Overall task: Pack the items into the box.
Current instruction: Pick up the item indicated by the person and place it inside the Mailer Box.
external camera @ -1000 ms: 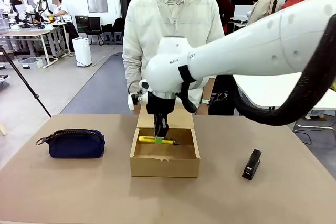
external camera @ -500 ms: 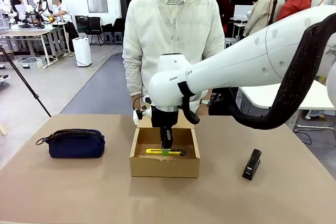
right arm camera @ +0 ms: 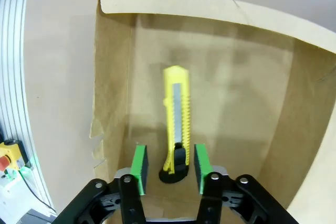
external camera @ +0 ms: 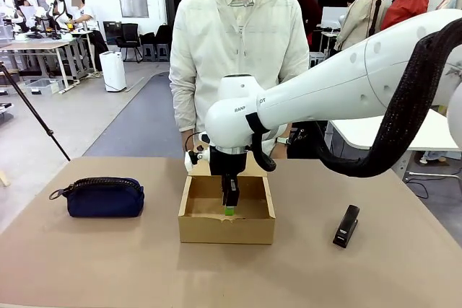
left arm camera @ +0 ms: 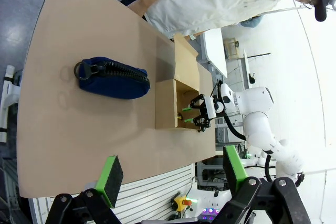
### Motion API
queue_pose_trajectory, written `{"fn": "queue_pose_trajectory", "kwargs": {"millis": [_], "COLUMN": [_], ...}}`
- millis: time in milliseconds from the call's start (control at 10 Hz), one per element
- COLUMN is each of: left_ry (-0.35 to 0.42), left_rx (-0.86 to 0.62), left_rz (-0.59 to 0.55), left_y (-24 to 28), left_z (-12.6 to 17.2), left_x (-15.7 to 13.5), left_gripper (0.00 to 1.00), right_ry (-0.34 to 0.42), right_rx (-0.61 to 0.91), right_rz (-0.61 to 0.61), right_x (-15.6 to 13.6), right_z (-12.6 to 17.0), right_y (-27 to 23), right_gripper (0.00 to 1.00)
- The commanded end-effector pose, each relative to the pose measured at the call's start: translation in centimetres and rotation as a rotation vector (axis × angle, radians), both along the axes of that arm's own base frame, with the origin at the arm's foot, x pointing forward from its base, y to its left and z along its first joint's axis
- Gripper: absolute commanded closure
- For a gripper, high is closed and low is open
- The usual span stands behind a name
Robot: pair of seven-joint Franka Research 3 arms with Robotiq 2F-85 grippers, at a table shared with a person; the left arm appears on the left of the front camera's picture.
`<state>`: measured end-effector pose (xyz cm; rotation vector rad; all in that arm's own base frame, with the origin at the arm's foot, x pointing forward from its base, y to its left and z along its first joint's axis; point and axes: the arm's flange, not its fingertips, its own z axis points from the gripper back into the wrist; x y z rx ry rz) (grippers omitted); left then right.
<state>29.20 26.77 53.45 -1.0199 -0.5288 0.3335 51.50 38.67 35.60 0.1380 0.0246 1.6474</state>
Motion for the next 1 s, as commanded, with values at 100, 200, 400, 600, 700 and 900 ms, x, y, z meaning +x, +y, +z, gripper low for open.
{"fn": "queue_pose_trajectory", "kwargs": {"millis": [100,200,400,600,700,900], "left_ry": [-0.020,-0.020,-0.020,-0.020,-0.020,-0.020], "left_rx": [-0.012,-0.012,-0.012,-0.012,-0.012,-0.012], "left_rz": [-0.008,-0.008,-0.008,-0.008,-0.008,-0.008], "left_y": [0.1,0.1,0.1,0.1,0.1,0.1], "left_z": [0.1,0.1,0.1,0.1,0.1,0.1], "left_x": [0.0,0.0,0.0,0.0,0.0,0.0], "left_gripper": [0.00,0.00,0.00,0.00,0.00,0.00], "right_ry": [-0.011,-0.023,-0.068,-0.093,-0.051,0.048], "right_rx": [0.020,0.028,0.043,0.014,0.003,0.083], "right_rz": [-0.040,-0.048,-0.043,-0.054,-0.094,-0.170], "right_x": [-0.2,-0.2,-0.2,-0.6,-1.5,-5.2], "right_z": [0.1,0.5,1.8,4.9,9.0,17.3], "right_y": [-0.4,-0.7,-1.1,-1.8,-3.1,-8.5], "right_gripper": [0.00,0.00,0.00,0.00,0.00,0.00]}}
